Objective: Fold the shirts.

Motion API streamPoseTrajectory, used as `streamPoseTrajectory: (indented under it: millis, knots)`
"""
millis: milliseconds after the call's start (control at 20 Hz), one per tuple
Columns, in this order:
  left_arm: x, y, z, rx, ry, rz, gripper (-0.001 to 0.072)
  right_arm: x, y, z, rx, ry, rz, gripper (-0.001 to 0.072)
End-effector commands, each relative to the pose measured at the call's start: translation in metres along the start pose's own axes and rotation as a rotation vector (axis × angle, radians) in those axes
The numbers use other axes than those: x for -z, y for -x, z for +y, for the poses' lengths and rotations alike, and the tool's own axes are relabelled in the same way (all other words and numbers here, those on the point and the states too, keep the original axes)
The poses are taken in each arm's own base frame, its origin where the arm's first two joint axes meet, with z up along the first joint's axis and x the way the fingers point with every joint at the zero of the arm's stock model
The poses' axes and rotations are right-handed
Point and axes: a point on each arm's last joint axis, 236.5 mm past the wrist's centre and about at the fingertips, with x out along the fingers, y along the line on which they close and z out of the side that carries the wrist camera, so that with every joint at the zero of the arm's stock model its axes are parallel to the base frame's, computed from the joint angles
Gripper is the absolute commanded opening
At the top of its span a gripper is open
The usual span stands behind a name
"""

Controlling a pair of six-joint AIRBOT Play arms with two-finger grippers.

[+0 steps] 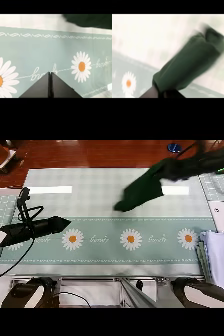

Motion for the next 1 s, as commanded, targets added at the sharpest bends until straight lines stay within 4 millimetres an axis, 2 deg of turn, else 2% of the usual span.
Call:
streamPoseTrajectory:
  millis: [0,150,250,400,500,600,750,850,950]
  knots:
    - [0.000,0.000,0.000,0.000,-0.004,0.001,0.0024,-0.025,0.089,-0.009,0.121,-0.078,-0.167,0.0018]
    - [0.000,0.000,0.000,0.000,-0.004,0.001,0.0024,-0.019,0.160,-0.042,0.226,-0.209,-0.291,0.0018]
    - [0.000,0.000,0.000,0.000,-0.004,0.000,0.0024,-0.001,0.200,-0.067,0.316,-0.298,-0.328,0.0018]
    - [-0.001,0.000,0.000,-0.001,-0.013,-0.004,0.0024,0.034,0.243,-0.102,0.422,-0.445,-0.333,0.0018]
    - [-0.004,0.000,0.000,-0.002,-0.030,-0.017,0.0024,0.062,0.261,-0.121,0.480,-0.525,-0.294,0.0018]
    - [-0.005,0.000,0.001,-0.003,-0.030,-0.021,0.0024,0.100,0.281,-0.142,0.587,-0.624,-0.227,0.0018]
    - [-0.009,0.000,0.000,-0.002,-0.027,-0.039,0.0024,0.141,0.308,-0.159,0.756,-0.741,-0.249,0.0018]
    - [-0.013,0.000,-0.001,0.001,-0.023,-0.057,0.0024,0.187,0.327,-0.170,0.925,-0.849,-0.220,0.0018]
    - [-0.015,0.000,-0.002,0.006,-0.019,-0.064,0.0024,0.232,0.350,-0.172,1.113,-0.960,-0.187,0.0018]
